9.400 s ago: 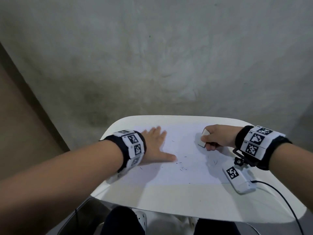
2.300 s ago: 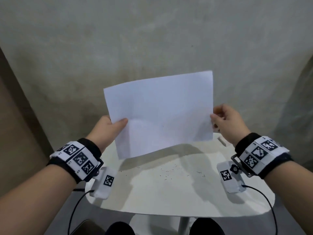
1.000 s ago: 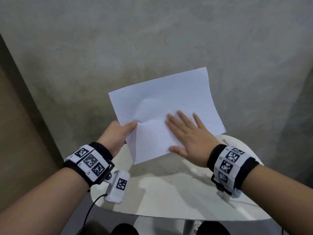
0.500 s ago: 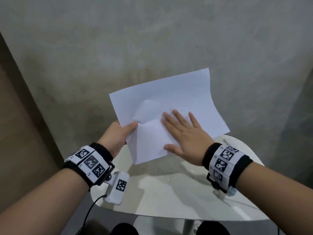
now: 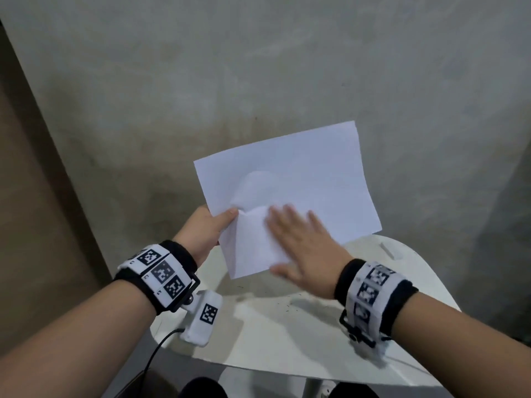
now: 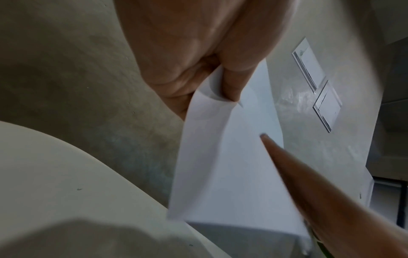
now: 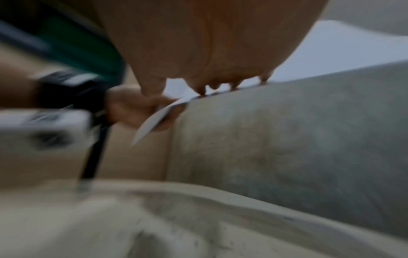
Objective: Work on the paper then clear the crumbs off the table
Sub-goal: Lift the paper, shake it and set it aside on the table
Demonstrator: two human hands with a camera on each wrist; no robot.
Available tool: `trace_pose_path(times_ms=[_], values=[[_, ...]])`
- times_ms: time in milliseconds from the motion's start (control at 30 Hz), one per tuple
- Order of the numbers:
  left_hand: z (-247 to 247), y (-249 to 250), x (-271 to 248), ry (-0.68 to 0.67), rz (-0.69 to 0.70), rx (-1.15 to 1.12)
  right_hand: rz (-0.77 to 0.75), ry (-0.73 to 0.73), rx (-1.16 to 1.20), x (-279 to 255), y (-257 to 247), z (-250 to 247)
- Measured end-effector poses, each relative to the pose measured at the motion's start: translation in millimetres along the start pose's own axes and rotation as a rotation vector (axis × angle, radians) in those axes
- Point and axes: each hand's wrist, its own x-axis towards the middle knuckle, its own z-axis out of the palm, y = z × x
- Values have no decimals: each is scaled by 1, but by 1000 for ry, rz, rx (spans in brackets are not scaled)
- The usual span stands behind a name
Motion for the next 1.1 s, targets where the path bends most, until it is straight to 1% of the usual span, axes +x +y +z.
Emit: trace_pose_path(times_ms=[33, 67, 100, 133, 167, 200, 233, 267, 333, 367, 400, 467, 533, 567, 633, 667, 700, 733, 767, 800, 833, 867, 900, 933, 1000, 1067, 1100], values=[[0, 0, 2, 24, 3, 2, -131, -73, -9, -2, -12, 4], [0, 0, 5, 55, 7, 2, -193, -153, 15, -6, -21, 5], [-2, 0, 7, 91, 9, 1, -152, -208, 74, -10, -24, 3], [-7, 1, 9, 130, 7, 6, -38, -216, 181, -11, -21, -2], [-12, 0, 11, 163, 0, 16, 87, -175, 281, -11, -13, -6], [-17, 0, 13, 187, -8, 30, 204, -114, 340, -10, -1, -9], [-23, -1, 15, 205, -12, 47, 308, -99, 358, -10, 15, -12], [-29, -3, 18, 222, -14, 68, 401, -146, 346, -8, 32, -13], [-39, -3, 21, 258, -12, 115, 560, -369, 243, -5, 67, -4], [-44, -4, 24, 276, -16, 140, 613, -476, 182, -4, 81, 5], [-49, -5, 27, 285, -28, 169, 652, -538, 127, -3, 90, 14], [-57, -8, 34, 285, -63, 225, 672, -562, 29, 0, 94, 31], [-64, -11, 41, 271, -102, 256, 620, -600, -6, 5, 83, 44], [-67, -13, 45, 273, -117, 267, 543, -644, 6, 7, 73, 45], [-73, -16, 53, 298, -137, 281, 317, -774, 63, 11, 47, 40], [-77, -18, 57, 314, -145, 282, 223, -843, 119, 12, 39, 36], [-81, -19, 61, 331, -151, 281, 165, -900, 199, 15, 34, 28], [-86, -20, 65, 347, -159, 281, 176, -911, 289, 20, 37, 19], [-91, -21, 68, 361, -165, 279, 233, -851, 376, 28, 43, 13], [-95, -23, 71, 373, -170, 273, 293, -754, 403, 37, 54, 9], [-98, -24, 74, 385, -177, 267, 342, -675, 351, 45, 63, 8], [-100, -25, 75, 390, -184, 264, 358, -640, 217, 50, 69, 10], [-102, -27, 77, 393, -186, 260, 357, -645, 116, 52, 72, 14], [-103, -30, 78, 392, -186, 260, 326, -669, 45, 52, 72, 23], [-107, -34, 80, 392, -192, 264, 198, -827, -3, 43, 57, 37], [-110, -40, 82, 412, -215, 288, 48, -986, 104, 30, 36, 33], [-112, -42, 83, 419, -221, 288, 2, -1026, 188, 28, 32, 28]])
